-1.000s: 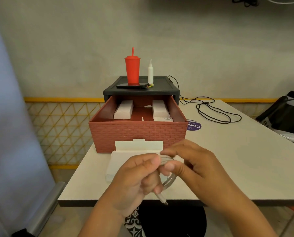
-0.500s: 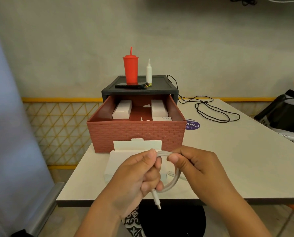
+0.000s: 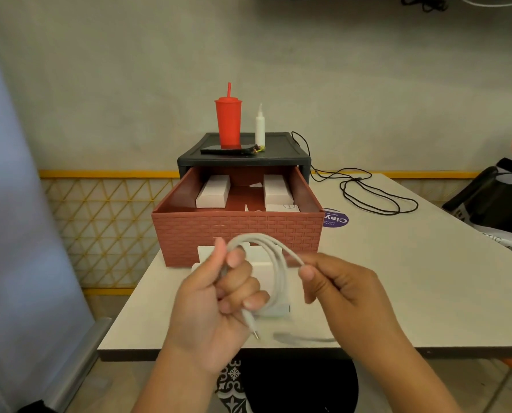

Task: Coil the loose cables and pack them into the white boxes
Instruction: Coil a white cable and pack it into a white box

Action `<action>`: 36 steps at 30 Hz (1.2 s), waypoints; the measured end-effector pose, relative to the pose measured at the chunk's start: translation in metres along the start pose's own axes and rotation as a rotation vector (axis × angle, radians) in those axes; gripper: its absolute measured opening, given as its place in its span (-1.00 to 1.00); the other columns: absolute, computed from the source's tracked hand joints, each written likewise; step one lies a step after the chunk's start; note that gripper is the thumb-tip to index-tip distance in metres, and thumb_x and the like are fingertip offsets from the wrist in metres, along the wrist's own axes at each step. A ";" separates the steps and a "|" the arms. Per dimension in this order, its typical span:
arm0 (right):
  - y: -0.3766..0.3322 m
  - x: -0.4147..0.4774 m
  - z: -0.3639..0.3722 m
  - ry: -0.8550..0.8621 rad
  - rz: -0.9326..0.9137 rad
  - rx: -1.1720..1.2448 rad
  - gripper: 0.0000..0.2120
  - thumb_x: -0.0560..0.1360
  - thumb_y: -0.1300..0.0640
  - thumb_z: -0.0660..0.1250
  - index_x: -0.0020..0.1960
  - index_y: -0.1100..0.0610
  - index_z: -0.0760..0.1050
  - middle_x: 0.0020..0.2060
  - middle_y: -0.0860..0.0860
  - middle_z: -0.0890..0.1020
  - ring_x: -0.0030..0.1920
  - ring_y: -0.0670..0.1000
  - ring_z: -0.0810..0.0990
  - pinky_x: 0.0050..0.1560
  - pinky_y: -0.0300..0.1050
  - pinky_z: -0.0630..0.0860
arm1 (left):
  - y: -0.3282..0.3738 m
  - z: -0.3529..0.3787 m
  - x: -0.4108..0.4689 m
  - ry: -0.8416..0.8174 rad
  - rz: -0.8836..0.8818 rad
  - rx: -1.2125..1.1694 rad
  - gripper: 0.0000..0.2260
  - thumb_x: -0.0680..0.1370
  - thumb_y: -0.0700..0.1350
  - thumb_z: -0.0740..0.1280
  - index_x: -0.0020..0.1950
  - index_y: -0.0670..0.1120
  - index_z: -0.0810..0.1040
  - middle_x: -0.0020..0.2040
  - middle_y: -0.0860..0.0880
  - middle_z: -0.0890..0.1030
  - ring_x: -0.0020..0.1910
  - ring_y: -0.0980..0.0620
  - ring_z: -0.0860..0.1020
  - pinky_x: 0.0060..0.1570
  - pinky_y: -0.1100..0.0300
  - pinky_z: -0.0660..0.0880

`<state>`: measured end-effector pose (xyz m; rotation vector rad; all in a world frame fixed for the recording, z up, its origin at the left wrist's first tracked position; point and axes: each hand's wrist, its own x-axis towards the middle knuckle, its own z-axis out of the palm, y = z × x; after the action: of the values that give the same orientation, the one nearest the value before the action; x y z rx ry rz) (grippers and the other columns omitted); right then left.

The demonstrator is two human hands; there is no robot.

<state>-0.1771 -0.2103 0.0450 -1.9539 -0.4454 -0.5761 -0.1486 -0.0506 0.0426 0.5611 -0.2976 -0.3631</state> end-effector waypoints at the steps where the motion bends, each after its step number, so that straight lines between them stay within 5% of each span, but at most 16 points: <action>1: 0.002 -0.003 0.002 -0.036 0.020 -0.012 -0.73 0.45 -0.05 0.19 -0.13 -0.45 0.53 -0.48 -0.20 0.50 -0.37 -0.18 0.49 -0.30 -0.42 0.38 | 0.002 -0.006 0.002 -0.098 -0.015 -0.126 -0.68 0.53 0.04 0.22 -0.24 -0.17 0.55 -0.48 0.05 0.17 -0.52 0.13 0.13 -0.43 0.27 0.44; 3: 0.005 -0.009 0.006 -0.119 0.066 -0.020 -0.63 0.53 -0.05 0.18 -0.07 -0.61 0.37 -0.48 -0.16 0.49 -0.37 -0.18 0.48 -0.26 -0.41 0.38 | 0.006 -0.014 0.003 -0.229 -0.025 -0.232 -0.62 0.64 0.01 0.08 0.08 -0.27 0.52 -0.38 -0.02 0.27 -0.40 0.07 0.24 -0.12 0.20 0.44; 8: -0.001 -0.011 0.010 -0.299 0.145 -0.102 -0.51 0.58 0.12 0.18 -0.01 -0.57 0.29 -0.43 -0.36 0.50 -0.30 -0.29 0.48 -0.20 -0.47 0.37 | 0.012 -0.020 -0.002 -0.097 0.189 0.019 -0.53 0.66 -0.01 0.02 0.43 -0.34 0.22 -0.16 -0.15 0.50 -0.17 -0.06 0.48 0.19 0.11 0.33; 10: -0.002 -0.011 0.011 -0.369 0.167 -0.143 -0.54 0.58 0.13 0.17 0.15 -0.47 0.26 -0.42 -0.45 0.49 -0.26 -0.33 0.49 -0.20 -0.48 0.36 | 0.010 -0.013 0.000 -0.104 0.285 0.159 -0.55 0.64 -0.02 0.05 0.41 -0.29 0.30 -0.20 -0.10 0.50 -0.23 0.01 0.47 0.11 0.12 0.43; 12: 0.000 -0.013 0.013 -0.422 0.188 -0.202 -0.60 0.58 0.09 0.17 0.26 -0.38 0.31 -0.40 -0.34 0.52 -0.29 -0.25 0.49 -0.24 -0.42 0.37 | 0.005 -0.010 -0.004 -0.018 0.366 0.328 -0.61 0.59 -0.01 0.09 0.26 -0.22 0.48 -0.31 -0.01 0.46 -0.34 0.09 0.40 -0.09 0.21 0.47; 15: 0.000 -0.016 0.015 -0.463 0.219 -0.280 -0.63 0.58 0.04 0.16 0.35 -0.24 0.29 -0.35 -0.14 0.52 -0.29 -0.16 0.48 -0.23 -0.36 0.38 | -0.005 -0.003 -0.005 -0.038 0.432 0.675 -0.64 0.53 -0.01 0.08 0.27 -0.06 0.42 -0.30 0.05 0.48 -0.31 0.14 0.38 -0.11 0.34 0.41; 18: -0.006 -0.018 0.013 -0.517 0.268 -0.192 -0.69 0.58 0.05 0.17 0.27 -0.24 0.36 -0.29 -0.07 0.57 -0.27 -0.15 0.51 -0.20 -0.35 0.39 | -0.012 -0.011 -0.002 -0.006 0.440 1.072 -0.64 0.49 0.04 0.10 0.29 0.19 0.32 -0.27 0.16 0.50 -0.23 0.26 0.44 -0.04 0.42 0.36; 22: -0.014 -0.016 0.004 -0.576 0.342 0.066 -0.71 0.58 0.14 0.19 0.13 -0.24 0.45 -0.52 -0.12 0.47 -0.45 -0.22 0.41 -0.31 -0.41 0.33 | -0.019 -0.013 -0.003 -0.075 0.433 1.393 -0.74 0.52 0.17 0.07 0.07 0.59 0.23 -0.22 0.21 0.49 -0.22 0.22 0.46 -0.18 0.34 0.43; 24: -0.014 -0.015 -0.002 -0.610 0.354 0.110 -0.73 0.58 0.16 0.20 0.16 -0.16 0.48 -0.54 -0.12 0.46 -0.50 -0.22 0.39 -0.36 -0.43 0.30 | -0.020 -0.013 -0.002 -0.087 0.405 1.470 -0.77 0.53 0.16 0.06 0.05 0.55 0.25 -0.25 0.20 0.48 -0.24 0.22 0.45 -0.20 0.32 0.42; 29: -0.012 -0.017 -0.005 -0.659 0.361 0.159 -0.75 0.58 0.12 0.22 0.18 -0.14 0.49 -0.52 -0.11 0.46 -0.50 -0.20 0.35 -0.41 -0.39 0.28 | -0.021 -0.014 0.000 -0.068 0.339 1.548 -0.52 0.51 0.16 0.05 0.42 0.13 0.27 -0.10 0.21 0.50 -0.06 0.24 0.49 0.00 0.32 0.41; 31: -0.012 -0.016 -0.008 -0.675 0.350 0.172 -0.75 0.58 0.13 0.21 0.17 -0.15 0.51 -0.52 -0.11 0.45 -0.53 -0.19 0.32 -0.44 -0.40 0.25 | -0.020 -0.014 -0.001 -0.075 0.342 1.630 -0.50 0.50 0.23 0.03 0.35 0.04 0.37 0.01 0.17 0.54 0.03 0.20 0.51 0.08 0.25 0.44; 34: -0.015 -0.014 -0.012 -0.636 0.328 0.144 -0.73 0.57 0.17 0.22 0.13 -0.13 0.56 -0.54 -0.11 0.46 -0.55 -0.19 0.32 -0.46 -0.43 0.25 | -0.021 -0.013 -0.002 -0.115 0.422 1.635 -0.57 0.50 0.27 -0.01 -0.03 0.03 0.52 -0.32 0.17 0.51 -0.28 0.13 0.51 -0.23 0.14 0.48; 36: -0.016 -0.011 -0.015 -0.584 0.299 0.058 -0.75 0.55 0.16 0.25 0.09 -0.13 0.58 -0.54 -0.12 0.49 -0.54 -0.20 0.36 -0.43 -0.43 0.27 | -0.022 -0.013 -0.002 -0.097 0.445 1.596 -0.66 0.52 0.26 0.01 -0.29 0.16 0.45 -0.46 0.16 0.42 -0.43 0.15 0.41 -0.37 0.26 0.34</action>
<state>-0.1982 -0.2171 0.0559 -2.0647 -0.5045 0.2092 -0.1512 -0.0611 0.0193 1.9928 -0.7829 0.3837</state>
